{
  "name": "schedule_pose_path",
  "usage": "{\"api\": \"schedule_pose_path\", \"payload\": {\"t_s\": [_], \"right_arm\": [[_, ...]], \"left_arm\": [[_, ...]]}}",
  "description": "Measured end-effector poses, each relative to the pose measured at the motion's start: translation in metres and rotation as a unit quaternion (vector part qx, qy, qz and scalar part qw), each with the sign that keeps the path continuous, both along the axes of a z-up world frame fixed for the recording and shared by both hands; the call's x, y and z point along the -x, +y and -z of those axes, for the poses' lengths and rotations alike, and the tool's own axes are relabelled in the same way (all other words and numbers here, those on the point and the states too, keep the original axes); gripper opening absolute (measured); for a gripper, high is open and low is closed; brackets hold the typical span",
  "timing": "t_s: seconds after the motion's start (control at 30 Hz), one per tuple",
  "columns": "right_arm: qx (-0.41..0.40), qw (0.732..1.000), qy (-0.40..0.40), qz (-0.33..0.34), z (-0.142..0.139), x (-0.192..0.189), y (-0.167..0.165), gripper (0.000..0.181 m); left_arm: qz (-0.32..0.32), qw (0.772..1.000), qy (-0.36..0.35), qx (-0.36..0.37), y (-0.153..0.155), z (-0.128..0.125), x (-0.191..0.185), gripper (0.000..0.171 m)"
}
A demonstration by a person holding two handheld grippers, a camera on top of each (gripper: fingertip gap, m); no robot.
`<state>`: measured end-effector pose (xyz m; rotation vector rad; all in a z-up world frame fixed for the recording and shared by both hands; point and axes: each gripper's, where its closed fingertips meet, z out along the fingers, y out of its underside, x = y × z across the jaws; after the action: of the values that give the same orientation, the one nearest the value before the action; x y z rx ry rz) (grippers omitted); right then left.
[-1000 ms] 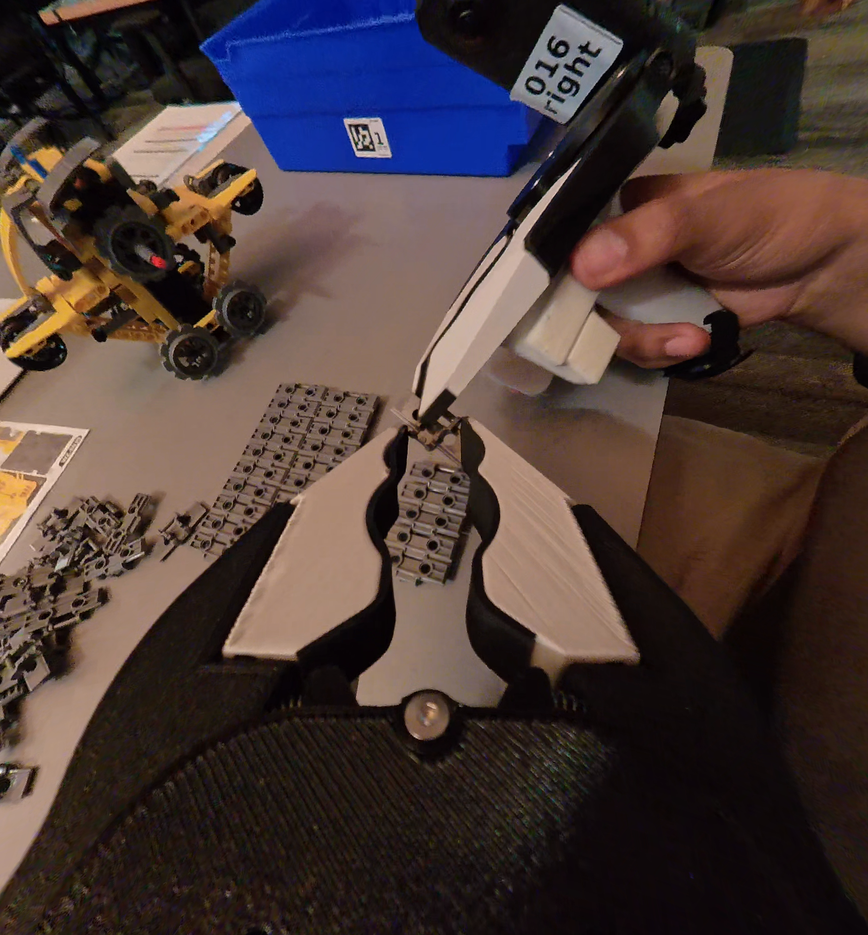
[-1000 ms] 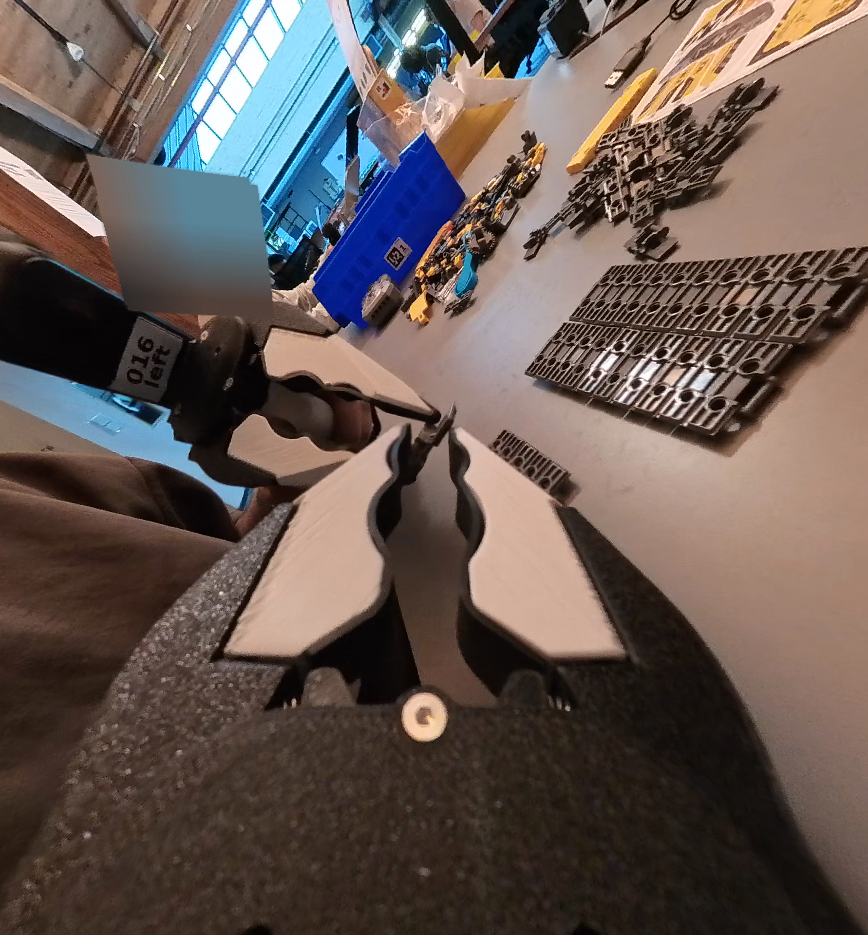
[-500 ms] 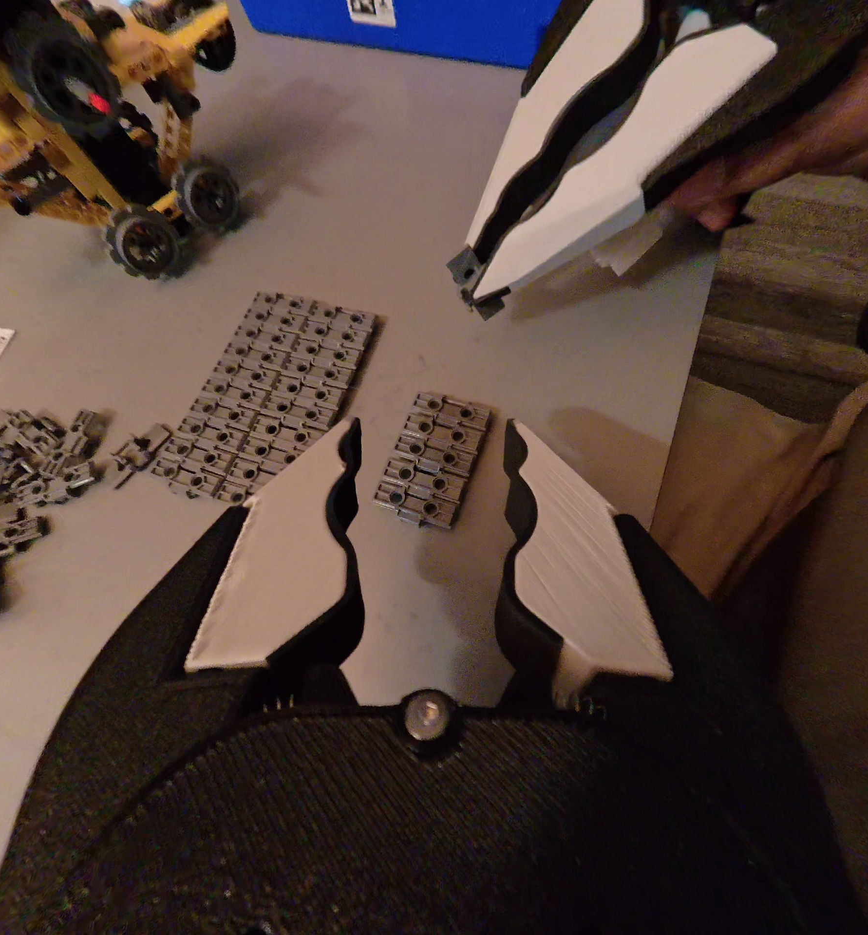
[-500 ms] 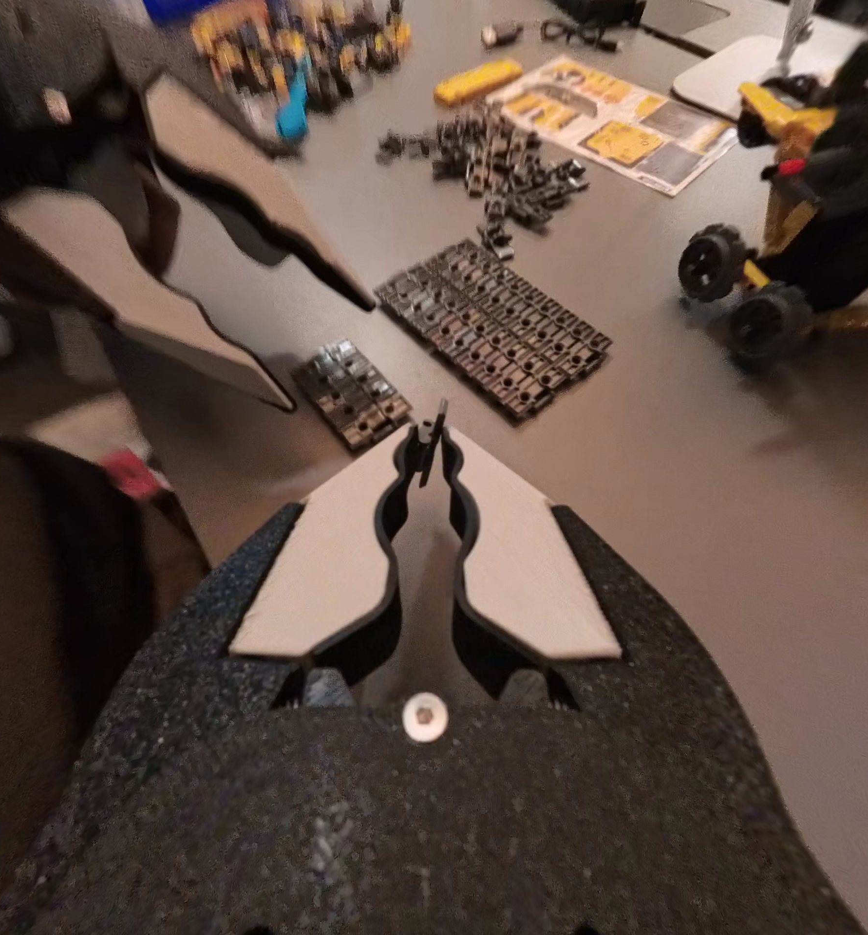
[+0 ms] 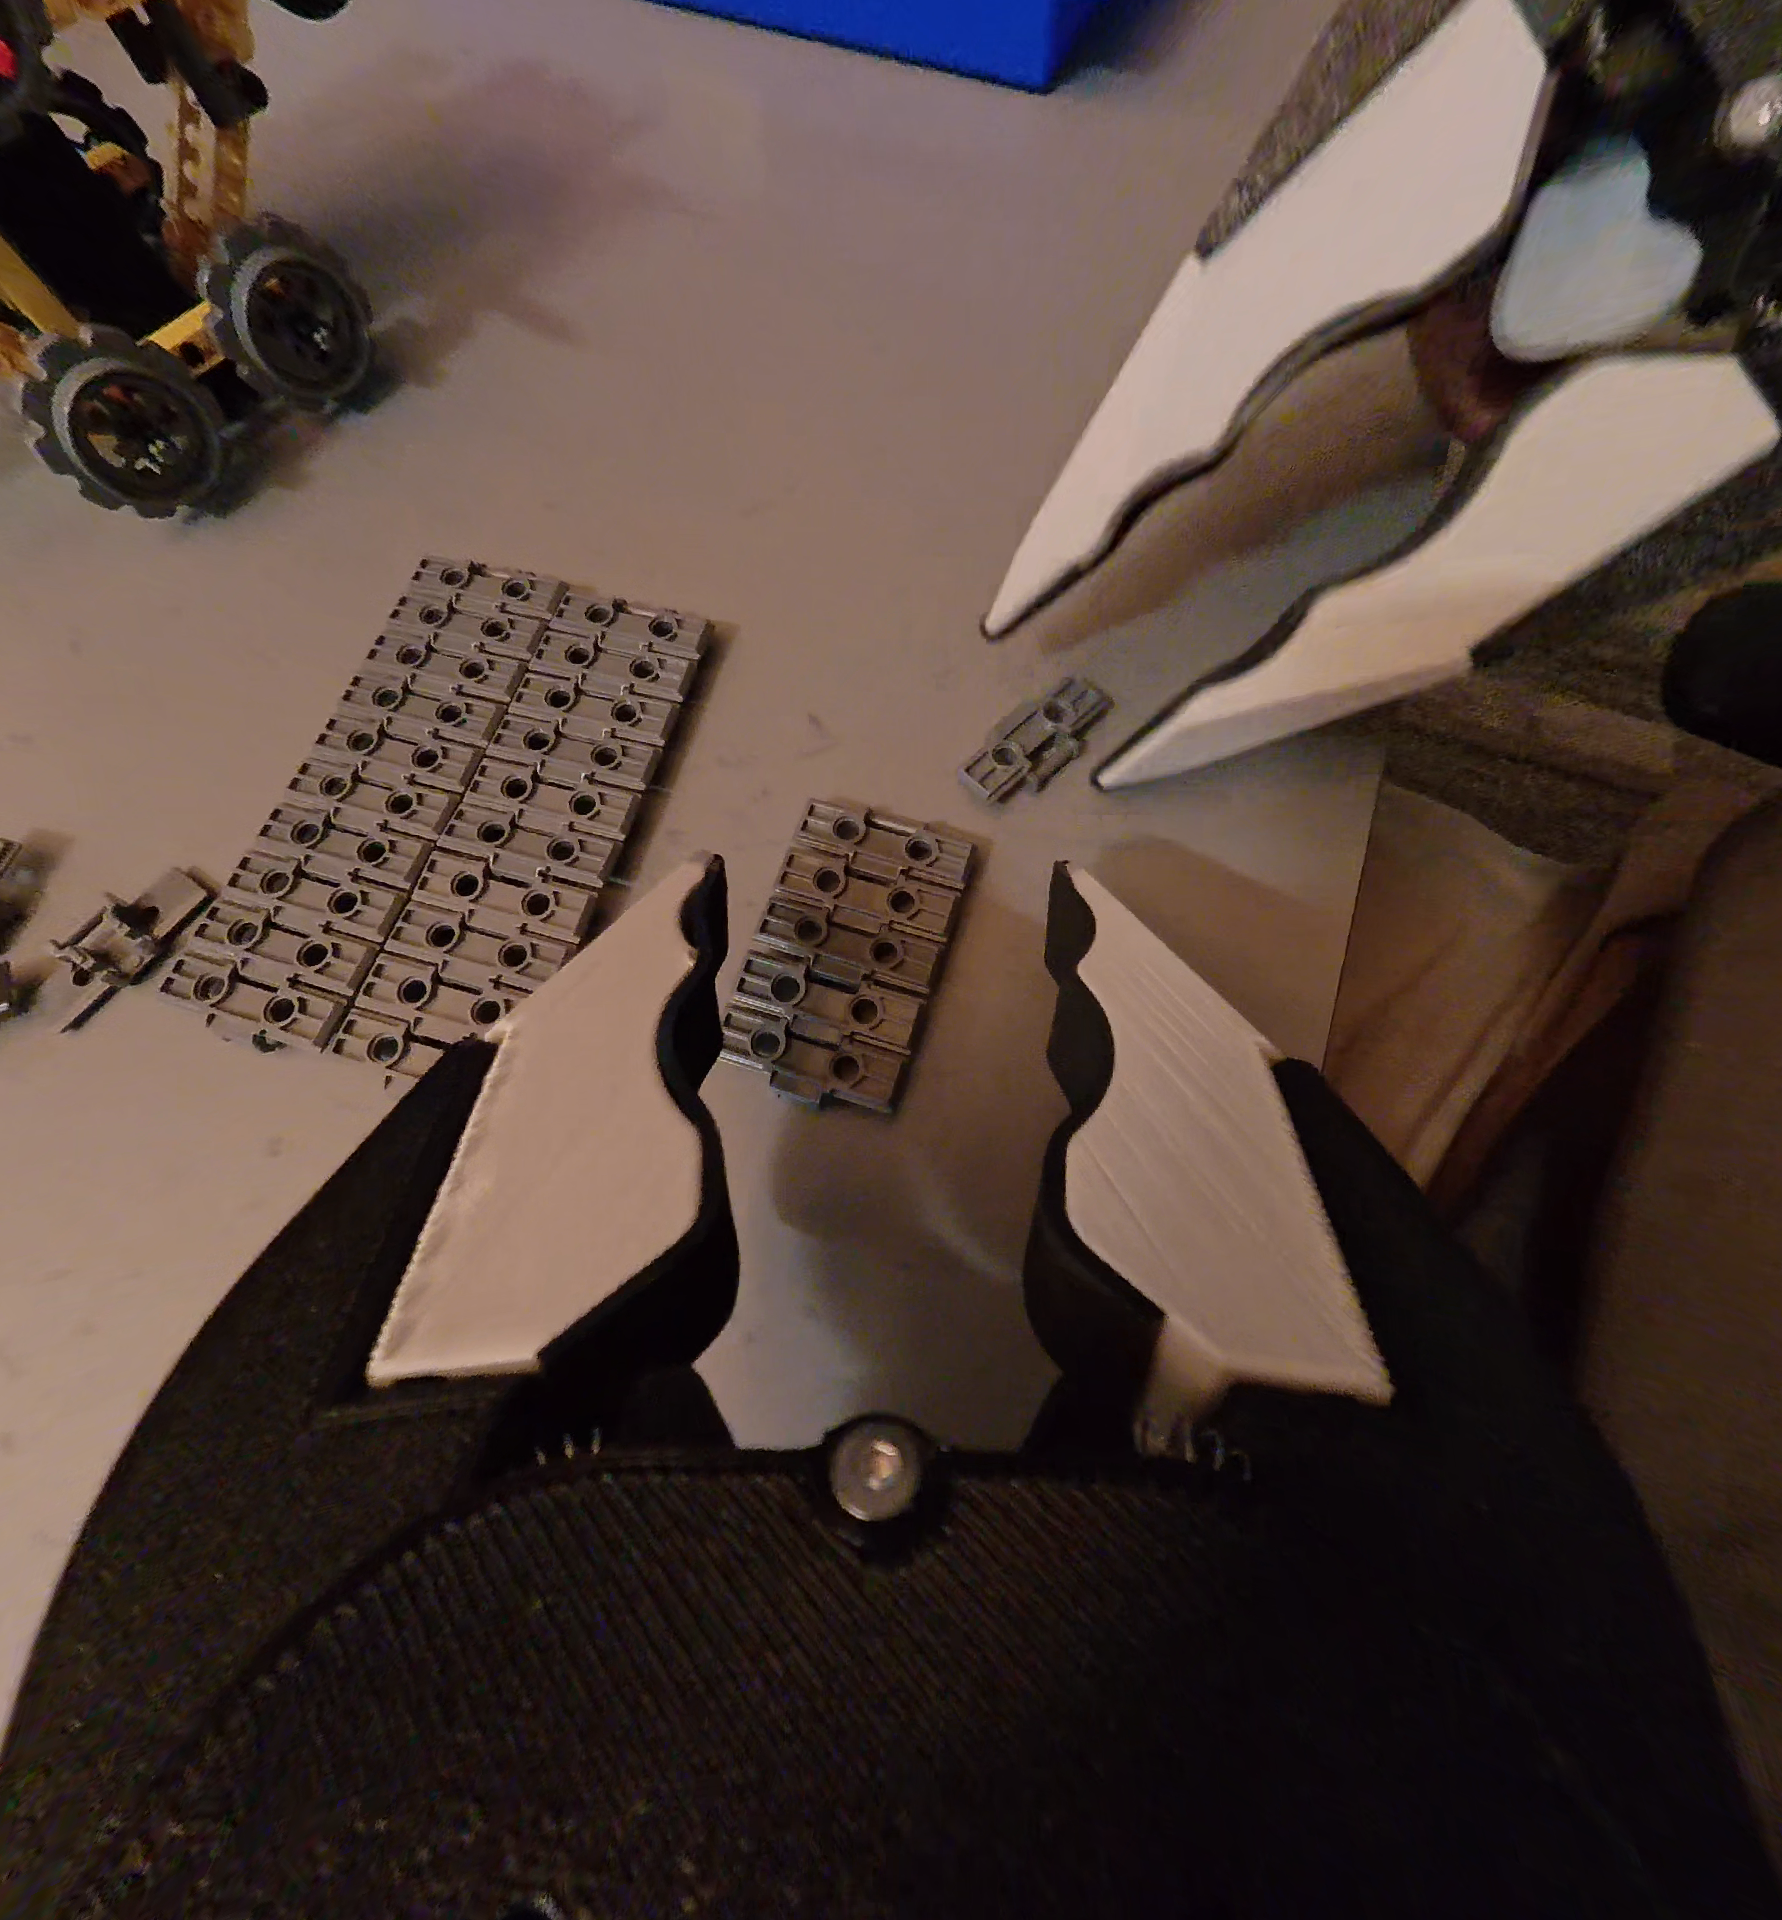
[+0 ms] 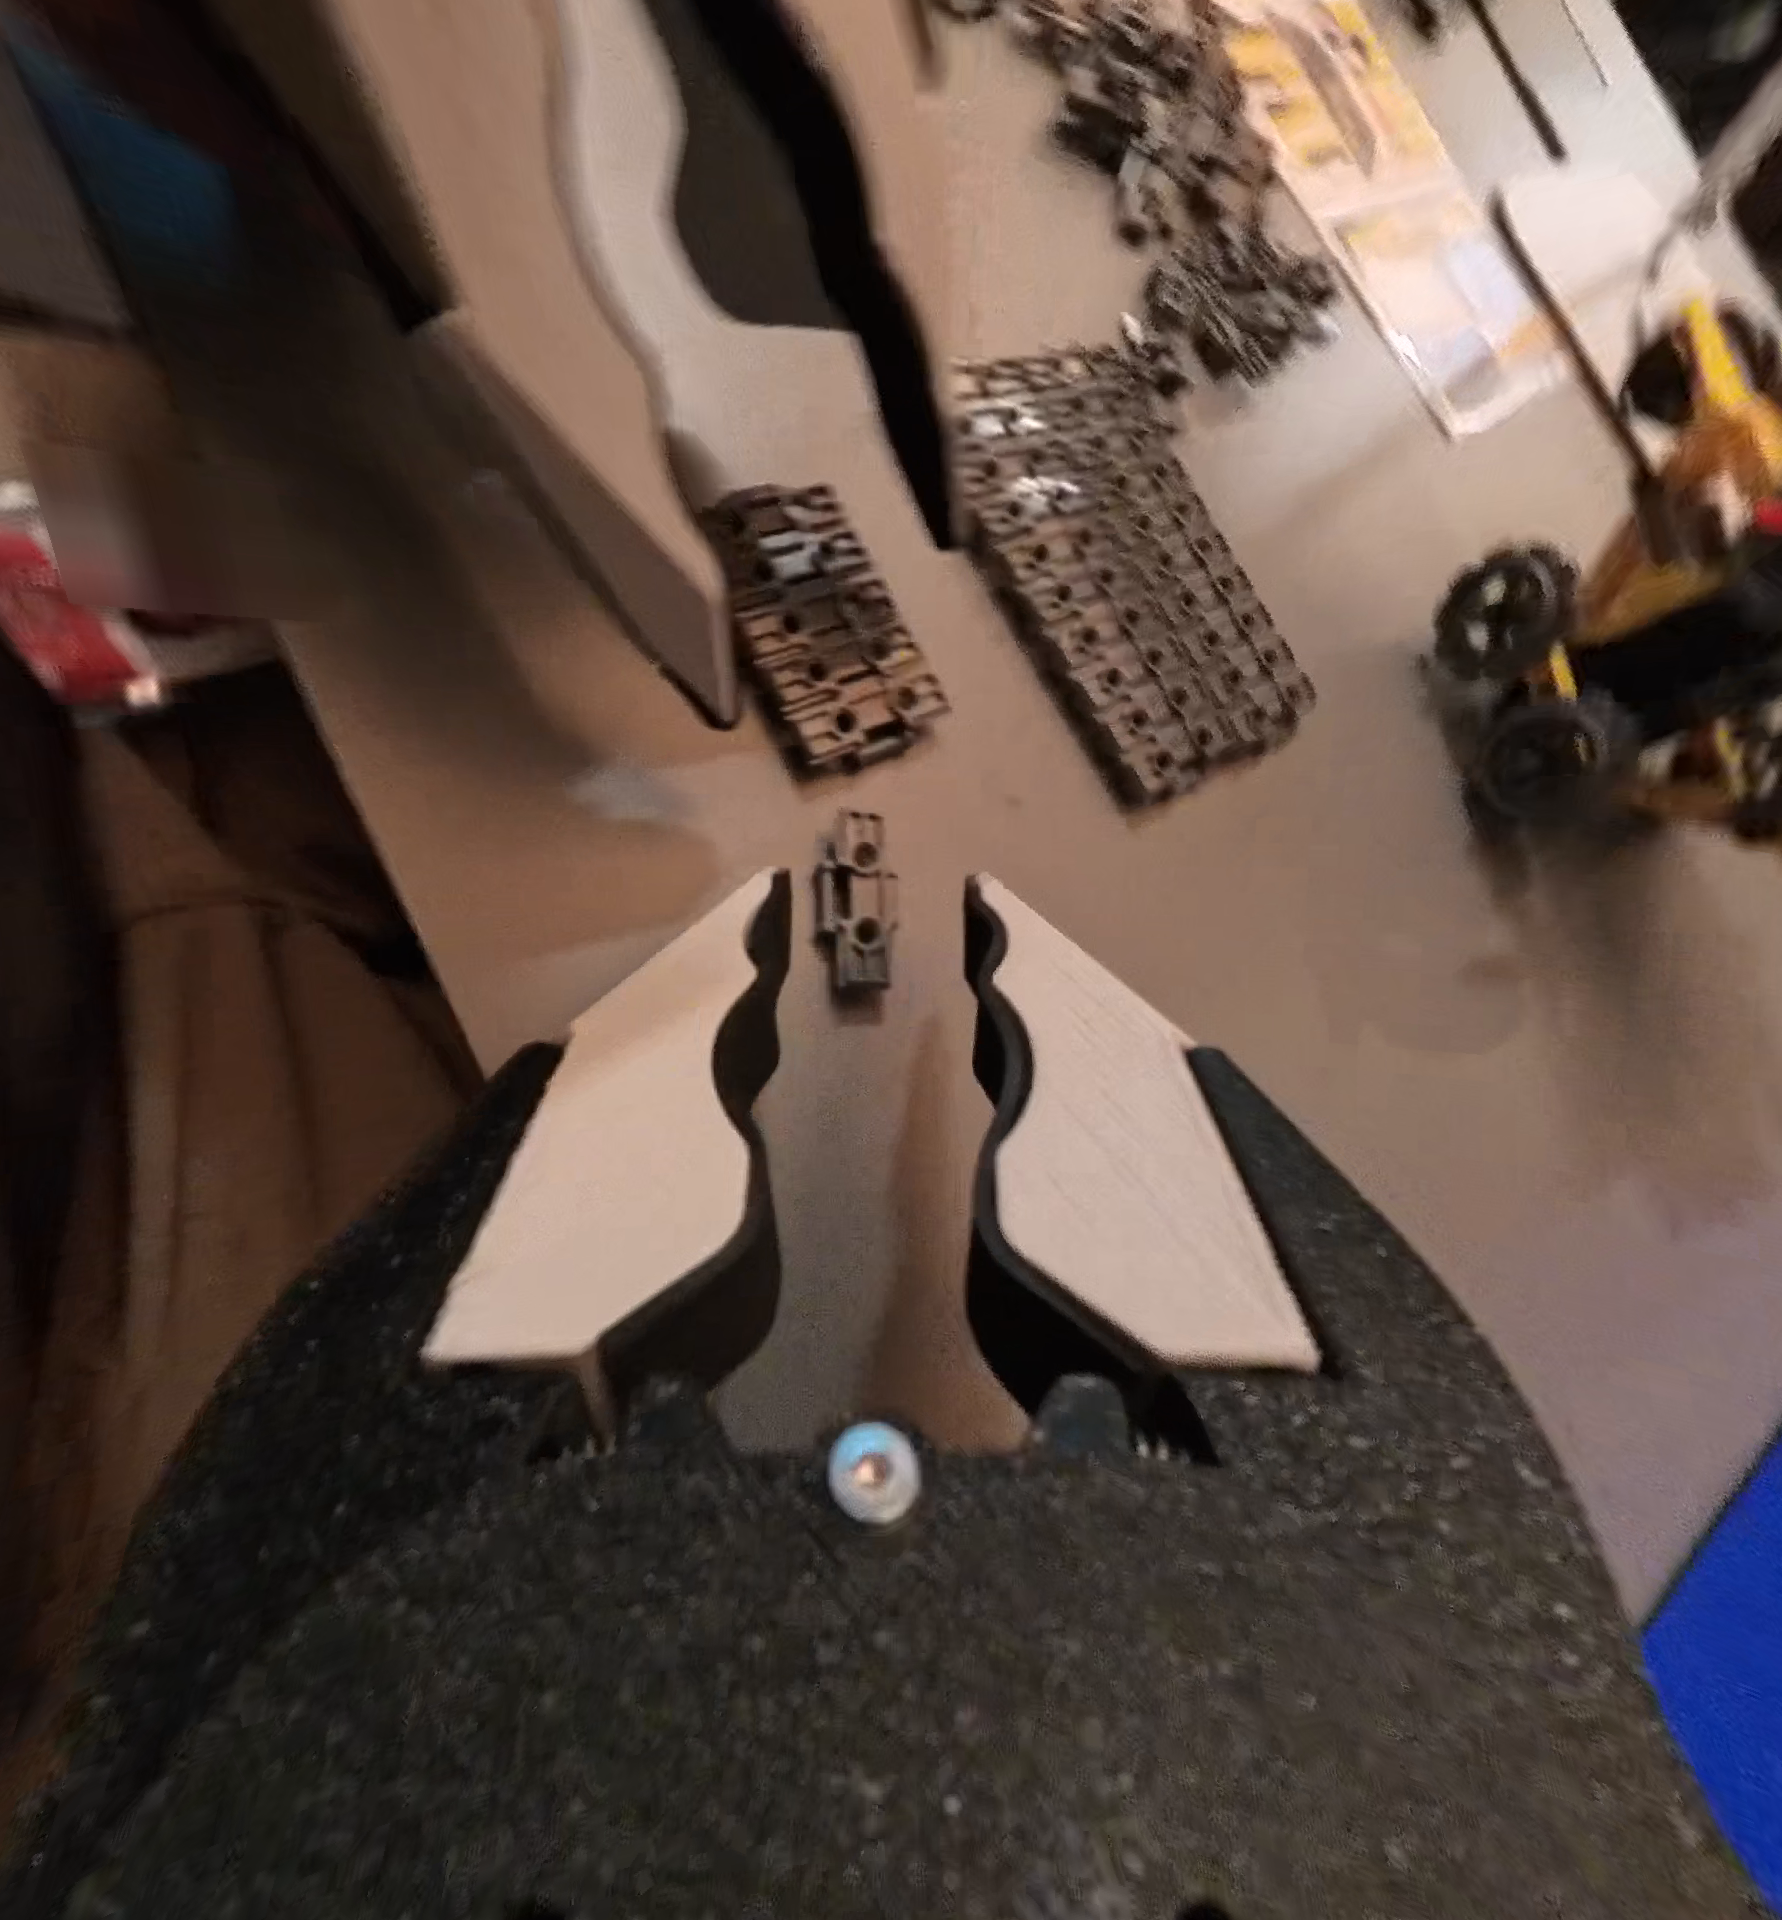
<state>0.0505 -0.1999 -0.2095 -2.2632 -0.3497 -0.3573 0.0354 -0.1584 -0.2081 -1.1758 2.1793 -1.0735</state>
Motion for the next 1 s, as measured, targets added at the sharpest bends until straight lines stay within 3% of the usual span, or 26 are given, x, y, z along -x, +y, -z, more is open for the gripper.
{"api": "schedule_pose_path", "payload": {"t_s": [0.07,0.17,0.4,0.6,0.63,0.7,0.8,0.93,1.0], "right_arm": [[0.001,0.996,0.071,0.058,-0.002,-0.005,-0.003,0.032],[0.01,0.984,0.157,0.089,0.003,0.004,-0.007,0.034],[0.012,0.989,0.095,0.114,0.013,-0.017,-0.013,0.033],[0.004,0.988,0.105,0.115,0.012,-0.03,-0.006,0.033],[0.0,0.986,0.12,0.117,0.012,-0.033,-0.004,0.033],[-0.009,0.981,0.153,0.119,0.01,-0.042,0.0,0.031],[-0.069,0.977,0.18,0.086,-0.011,-0.053,0.015,0.021],[-0.104,0.97,0.212,0.052,-0.032,-0.061,0.034,0.028],[-0.12,0.967,0.221,0.043,-0.04,-0.059,0.041,0.032]], "left_arm": [[0.002,1.0,0.002,0.001,-0.001,0.0,0.0,0.06],[0.004,1.0,0.002,-0.004,-0.001,0.001,0.001,0.06],[-0.005,0.999,-0.033,-0.018,0.008,-0.008,-0.001,0.06],[-0.019,0.997,-0.044,0.055,0.026,-0.031,0.002,0.062],[-0.023,0.997,-0.042,0.064,0.03,-0.034,0.0,0.067],[-0.044,0.994,-0.061,0.079,0.042,-0.045,-0.013,0.106],[-0.036,0.988,-0.095,0.117,0.05,-0.074,-0.023,0.125],[-0.047,0.982,-0.124,0.133,0.058,-0.105,-0.036,0.132],[-0.036,0.982,-0.153,0.105,0.057,-0.11,-0.037,0.116]]}}
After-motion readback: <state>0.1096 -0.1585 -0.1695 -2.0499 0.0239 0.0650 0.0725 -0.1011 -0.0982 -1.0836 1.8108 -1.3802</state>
